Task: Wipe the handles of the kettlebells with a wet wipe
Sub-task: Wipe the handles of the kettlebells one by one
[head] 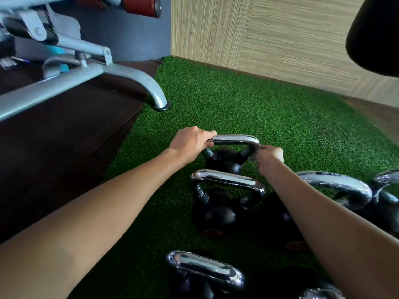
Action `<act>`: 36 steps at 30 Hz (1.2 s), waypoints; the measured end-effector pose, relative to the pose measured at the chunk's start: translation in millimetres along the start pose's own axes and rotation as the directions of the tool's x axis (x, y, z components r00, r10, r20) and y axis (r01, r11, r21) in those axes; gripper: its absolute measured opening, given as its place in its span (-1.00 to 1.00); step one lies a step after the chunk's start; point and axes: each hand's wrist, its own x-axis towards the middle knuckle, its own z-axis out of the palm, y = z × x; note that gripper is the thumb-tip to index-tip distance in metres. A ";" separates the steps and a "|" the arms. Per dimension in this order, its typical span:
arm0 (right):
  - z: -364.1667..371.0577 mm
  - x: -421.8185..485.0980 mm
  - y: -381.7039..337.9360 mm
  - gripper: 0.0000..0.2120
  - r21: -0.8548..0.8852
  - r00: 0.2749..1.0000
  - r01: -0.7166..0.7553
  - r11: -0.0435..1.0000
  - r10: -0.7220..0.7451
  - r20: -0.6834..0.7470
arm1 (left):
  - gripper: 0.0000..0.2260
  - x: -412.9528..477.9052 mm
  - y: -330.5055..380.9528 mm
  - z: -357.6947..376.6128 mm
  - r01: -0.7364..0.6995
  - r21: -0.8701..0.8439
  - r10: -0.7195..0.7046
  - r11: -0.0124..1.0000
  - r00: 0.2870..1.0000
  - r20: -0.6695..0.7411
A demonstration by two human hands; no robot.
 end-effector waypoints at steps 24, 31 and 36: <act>5.0 -105.3 -92.6 -0.84 0.012 0.842 0.492 0.871 -0.479 0.247 | -0.55 53.3 26.7 -55.1 0.723 -0.690 -0.253 -0.028 0.663 0.705; 13.6 -87.5 -87.7 -0.85 -0.097 0.842 0.521 0.848 -0.493 0.218 | -0.73 48.1 12.1 -49.3 0.711 -0.698 -0.331 0.079 0.680 0.655; -3.1 -53.9 -83.0 -0.55 -0.714 0.792 0.580 0.393 -0.479 0.379 | -0.61 42.4 13.3 -22.4 0.610 -0.652 -0.602 0.452 0.747 0.281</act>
